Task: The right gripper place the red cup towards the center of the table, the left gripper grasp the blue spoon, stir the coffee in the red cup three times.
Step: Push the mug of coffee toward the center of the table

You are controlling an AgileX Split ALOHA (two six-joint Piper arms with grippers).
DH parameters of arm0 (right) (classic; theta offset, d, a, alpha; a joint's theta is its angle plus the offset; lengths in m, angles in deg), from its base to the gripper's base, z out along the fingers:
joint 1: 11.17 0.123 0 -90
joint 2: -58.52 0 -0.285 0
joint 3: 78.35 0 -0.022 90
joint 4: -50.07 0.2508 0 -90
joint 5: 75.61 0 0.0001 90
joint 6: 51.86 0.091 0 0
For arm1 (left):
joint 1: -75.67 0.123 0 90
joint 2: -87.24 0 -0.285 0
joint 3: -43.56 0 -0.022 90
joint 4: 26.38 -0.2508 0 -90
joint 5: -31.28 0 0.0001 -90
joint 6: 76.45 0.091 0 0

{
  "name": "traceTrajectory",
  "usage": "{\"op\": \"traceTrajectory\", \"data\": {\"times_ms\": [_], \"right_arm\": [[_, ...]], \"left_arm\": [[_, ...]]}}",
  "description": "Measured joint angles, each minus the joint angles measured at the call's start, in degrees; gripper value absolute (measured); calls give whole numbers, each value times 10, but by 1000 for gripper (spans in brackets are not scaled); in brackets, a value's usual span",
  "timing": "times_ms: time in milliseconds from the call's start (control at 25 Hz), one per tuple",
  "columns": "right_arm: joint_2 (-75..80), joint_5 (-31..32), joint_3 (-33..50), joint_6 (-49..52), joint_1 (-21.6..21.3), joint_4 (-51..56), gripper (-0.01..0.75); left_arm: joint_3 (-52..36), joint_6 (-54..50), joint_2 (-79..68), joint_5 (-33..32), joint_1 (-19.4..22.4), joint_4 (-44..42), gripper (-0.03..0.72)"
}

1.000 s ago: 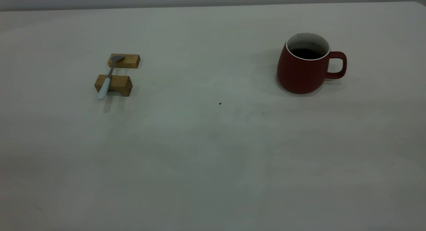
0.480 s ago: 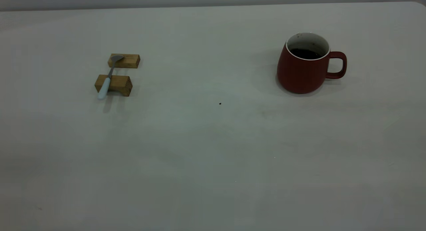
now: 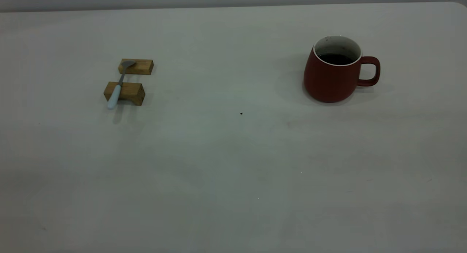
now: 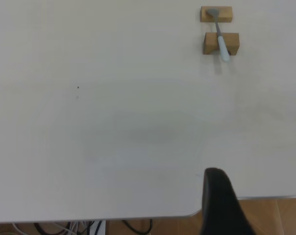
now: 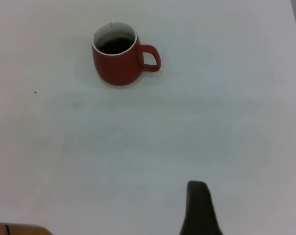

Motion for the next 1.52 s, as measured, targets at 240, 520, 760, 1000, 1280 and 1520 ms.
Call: {"op": "traceTrajectory", "data": {"times_ms": [240,520,760,1000,1280,1520], "right_arm": [[0,-2,0,0,0,52,579],[104,-48,-2,-2,0,85,579],[328,-260,-2,-81,0,73,579],[580,-485,-9,-162,0,98,579],[826,-561,-109,-212,0,104,579],[997,-561,-238,-239,0,106,579]], "left_arm": [[0,0,0,0,0,0,467],[0,0,0,0,0,0,467],[0,0,0,0,0,0,467],[0,0,0,0,0,0,467],[0,0,0,0,0,0,467],[0,0,0,0,0,0,467]]}}
